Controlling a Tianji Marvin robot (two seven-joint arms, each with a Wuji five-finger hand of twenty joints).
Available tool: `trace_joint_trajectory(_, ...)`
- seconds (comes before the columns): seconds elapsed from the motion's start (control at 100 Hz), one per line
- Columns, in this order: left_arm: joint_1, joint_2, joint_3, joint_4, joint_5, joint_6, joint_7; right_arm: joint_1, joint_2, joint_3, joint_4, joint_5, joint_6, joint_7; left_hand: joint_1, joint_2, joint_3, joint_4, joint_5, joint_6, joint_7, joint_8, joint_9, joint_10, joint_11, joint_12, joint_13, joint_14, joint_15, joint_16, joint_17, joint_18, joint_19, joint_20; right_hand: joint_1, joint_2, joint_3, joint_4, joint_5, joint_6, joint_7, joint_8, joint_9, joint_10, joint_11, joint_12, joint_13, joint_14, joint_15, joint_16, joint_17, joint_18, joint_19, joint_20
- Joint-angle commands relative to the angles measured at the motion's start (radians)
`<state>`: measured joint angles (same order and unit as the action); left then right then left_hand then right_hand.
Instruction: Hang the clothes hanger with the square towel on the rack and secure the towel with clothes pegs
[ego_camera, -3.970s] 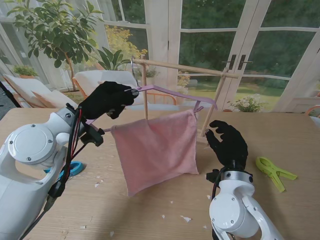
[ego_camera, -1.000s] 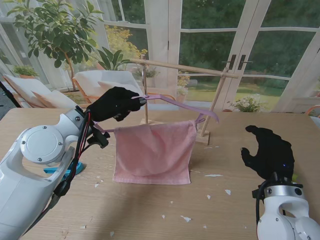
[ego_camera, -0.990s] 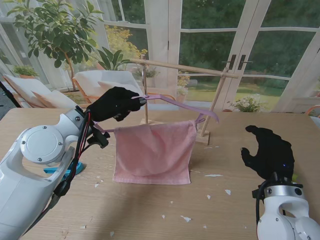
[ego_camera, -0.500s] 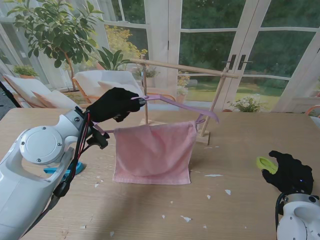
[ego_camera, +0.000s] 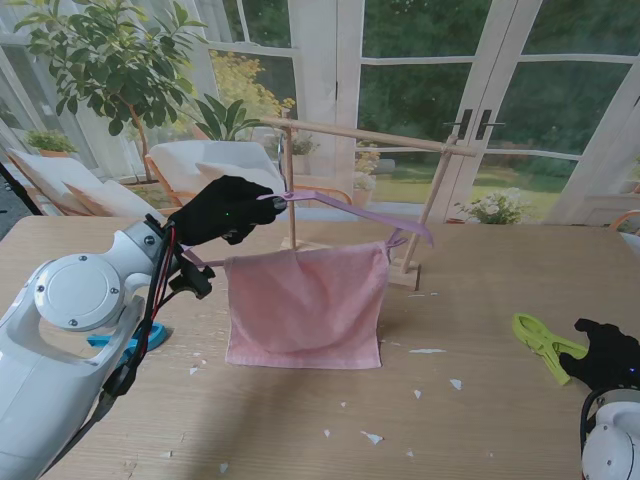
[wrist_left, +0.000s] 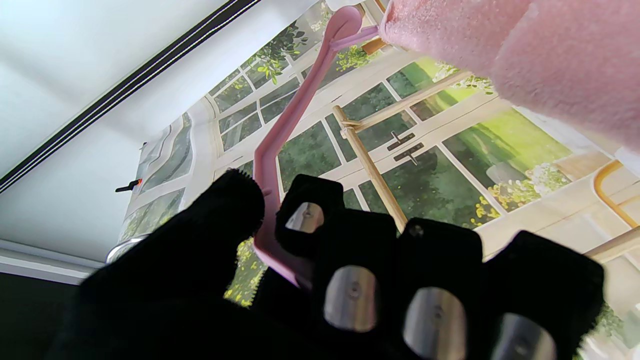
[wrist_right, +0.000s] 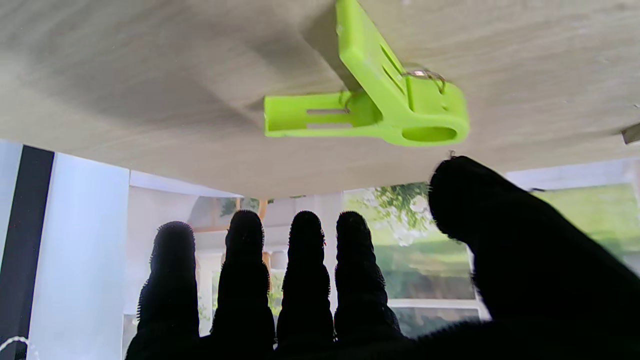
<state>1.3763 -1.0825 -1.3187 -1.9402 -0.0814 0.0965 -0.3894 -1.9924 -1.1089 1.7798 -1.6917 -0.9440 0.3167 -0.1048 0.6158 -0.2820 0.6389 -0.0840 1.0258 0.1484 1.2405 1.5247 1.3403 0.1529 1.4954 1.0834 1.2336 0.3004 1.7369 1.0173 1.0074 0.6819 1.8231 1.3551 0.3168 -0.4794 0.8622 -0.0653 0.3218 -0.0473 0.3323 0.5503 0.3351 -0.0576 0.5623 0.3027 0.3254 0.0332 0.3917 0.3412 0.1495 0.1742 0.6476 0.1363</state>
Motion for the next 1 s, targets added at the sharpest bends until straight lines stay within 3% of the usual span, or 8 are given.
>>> trace_joint_trajectory(0.0,0.005,-0.001,-0.001,-0.011,-0.001,0.006,-0.012,0.003,0.001,0.002,0.020,0.003,-0.014,0.026,-0.016,0.011,0.009,0.014,0.099,0.015,0.056,0.034,0.004,-0.080,0.092,0.009,0.028,-0.049,0.147,0.042,0.020,-0.007,0.271,0.033,-0.067,0.008,-0.016,0.006,-0.057,-0.010,-0.015,0.004,-0.053,-0.022,-0.018,-0.007,-0.053,-0.019,-0.009,-0.010,-0.028,-0.018,-0.033,0.501)
trace_joint_trajectory(0.07,0.007,-0.001,0.000,-0.015,0.000,0.010,-0.010,0.014,0.005,0.002,0.037,0.003,-0.022,0.047,-0.016,0.011,0.009,0.015,0.099,0.015,0.056,0.034,0.004,-0.080,0.092,0.009,0.028,-0.048,0.147,0.042,0.020,-0.007,0.271,0.033,-0.106,0.023,-0.086,-0.012,-0.141,-0.007,-0.065,0.004,-0.126,-0.008,-0.057,-0.028,-0.107,-0.006,-0.044,-0.031,-0.050,-0.028,-0.064,0.488)
trace_joint_trajectory(0.14,0.008,-0.002,0.002,-0.018,-0.003,0.015,-0.009,0.025,0.012,0.002,0.047,-0.003,-0.024,0.084,-0.015,0.011,0.009,0.015,0.099,0.015,0.055,0.034,0.004,-0.080,0.092,0.009,0.028,-0.048,0.147,0.042,0.020,-0.007,0.271,0.033,-0.128,0.044,-0.171,-0.012,-0.230,0.002,-0.127,0.033,-0.151,0.006,-0.207,-0.102,-0.162,-0.001,-0.084,-0.056,-0.074,-0.040,-0.105,0.477)
trace_joint_trajectory(0.29,0.007,-0.002,0.003,-0.020,-0.007,0.020,-0.011,0.056,0.024,-0.010,0.081,-0.026,-0.022,0.126,-0.017,0.012,0.008,0.014,0.098,0.017,0.055,0.034,0.004,-0.080,0.092,0.009,0.028,-0.048,0.147,0.042,0.020,-0.006,0.271,0.032,-0.144,0.043,-0.210,-0.006,-0.191,0.036,-0.346,0.017,-0.154,0.024,-0.368,-0.165,-0.203,-0.016,-0.117,-0.079,-0.093,-0.059,-0.149,0.488)
trace_joint_trajectory(0.54,0.004,-0.001,0.002,-0.021,0.001,0.021,-0.013,0.108,0.040,-0.049,0.147,-0.049,-0.010,0.188,-0.017,0.012,0.008,0.014,0.099,0.016,0.055,0.034,0.004,-0.080,0.092,0.009,0.028,-0.049,0.147,0.042,0.020,-0.006,0.271,0.032,-0.146,0.022,-0.221,-0.008,-0.185,0.084,-0.347,0.011,-0.153,0.037,-0.363,-0.160,-0.200,-0.035,-0.117,-0.080,-0.086,-0.064,-0.152,0.495)
trace_joint_trajectory(0.69,0.007,-0.001,0.003,-0.024,0.007,0.023,-0.008,0.129,0.046,-0.072,0.177,-0.059,-0.005,0.203,-0.015,0.011,0.008,0.015,0.098,0.016,0.055,0.034,0.004,-0.080,0.092,0.009,0.028,-0.048,0.147,0.042,0.020,-0.006,0.271,0.032,-0.129,0.001,-0.222,-0.006,-0.195,0.114,-0.316,0.094,-0.149,0.045,-0.301,-0.129,-0.188,-0.043,-0.073,-0.062,-0.065,-0.062,-0.141,0.509)
trace_joint_trajectory(0.88,0.011,-0.002,0.007,-0.028,0.010,0.028,-0.003,0.139,0.049,-0.095,0.197,-0.095,0.011,0.194,-0.015,0.012,0.007,0.015,0.098,0.016,0.056,0.034,0.004,-0.080,0.092,0.009,0.028,-0.048,0.147,0.042,0.020,-0.006,0.271,0.032,-0.055,-0.032,-0.209,0.002,-0.231,0.127,-0.203,0.291,-0.150,0.055,-0.154,-0.070,-0.139,-0.037,0.005,-0.035,-0.015,-0.065,-0.079,0.514)
trace_joint_trajectory(0.99,0.011,-0.002,0.008,-0.029,0.010,0.028,-0.003,0.137,0.051,-0.100,0.198,-0.113,0.021,0.196,-0.015,0.012,0.007,0.014,0.098,0.016,0.056,0.034,0.004,-0.080,0.092,0.009,0.028,-0.049,0.147,0.042,0.020,-0.006,0.271,0.032,-0.024,-0.043,-0.195,0.003,-0.234,0.117,-0.147,0.335,-0.149,0.055,-0.096,-0.048,-0.122,-0.034,0.039,-0.022,-0.004,-0.068,-0.046,0.508)
